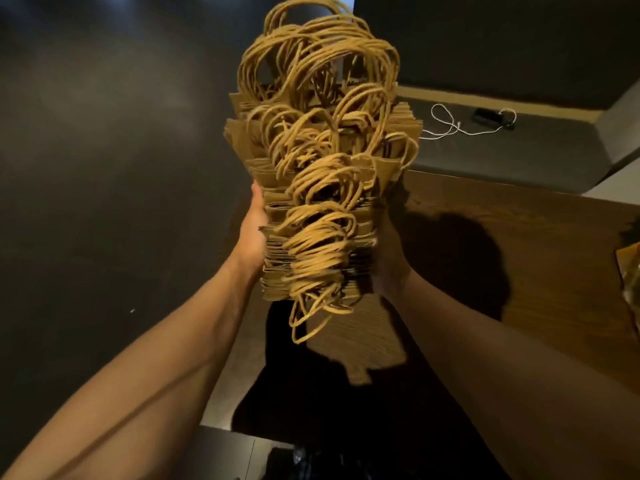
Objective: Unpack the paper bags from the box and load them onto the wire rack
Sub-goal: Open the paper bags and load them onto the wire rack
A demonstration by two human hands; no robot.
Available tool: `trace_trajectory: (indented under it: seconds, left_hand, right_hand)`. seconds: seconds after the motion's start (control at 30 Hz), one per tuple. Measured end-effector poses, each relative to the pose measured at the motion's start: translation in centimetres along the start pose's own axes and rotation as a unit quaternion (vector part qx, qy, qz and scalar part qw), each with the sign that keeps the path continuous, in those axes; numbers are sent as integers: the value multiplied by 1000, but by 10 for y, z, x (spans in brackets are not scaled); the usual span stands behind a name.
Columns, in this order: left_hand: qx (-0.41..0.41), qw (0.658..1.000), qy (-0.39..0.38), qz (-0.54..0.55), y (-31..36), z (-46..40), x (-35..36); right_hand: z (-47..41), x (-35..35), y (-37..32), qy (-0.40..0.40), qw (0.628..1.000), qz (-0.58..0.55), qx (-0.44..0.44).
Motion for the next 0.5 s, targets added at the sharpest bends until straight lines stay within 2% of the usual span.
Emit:
trace_trajectory:
  seconds: [0.03,0.1,0.17,0.23,0.3,0.37,0.4,0.5]
  left_hand:
    - [5,1000,9,-8,4,0,3]
    - [48,994,-1,-95,-3,-1,-5]
    - [35,999,-22,4,1,-6,-5]
    - [-3,991,-57,119,9,-13,-8]
    - [16,983,-84,162,15,-19,-9]
    - [-1,992,-43,116,19,-23,-6]
    - [-13,996,3,86,23,-23,-6]
    - [1,997,-19,78,19,-28,-10]
  right_hand:
    - [2,-1,1,-4,1000,10,-9]
    - [1,-5,-5,-7,1000,-14,9]
    - [2,-12,-14,15,999,36,2]
    - [-3,-12,-25,17,999,20,-35]
    - [-2,0,-40,27,998,16,-47]
    - [-5,9,-44,44,997,23,-66]
    - [-6,13,-43,37,996,13,-80]
    - [-2,20,-50,64,995,39,-68]
Point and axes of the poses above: each hand's wrist, its own z-axis away from the middle knuckle, its own x-axis out of the palm, y = z × x, the point moved 1 cm from there along -z, towards the middle knuckle, and after that the axes turned 10 degrees about -y, right-handed, at the moved point
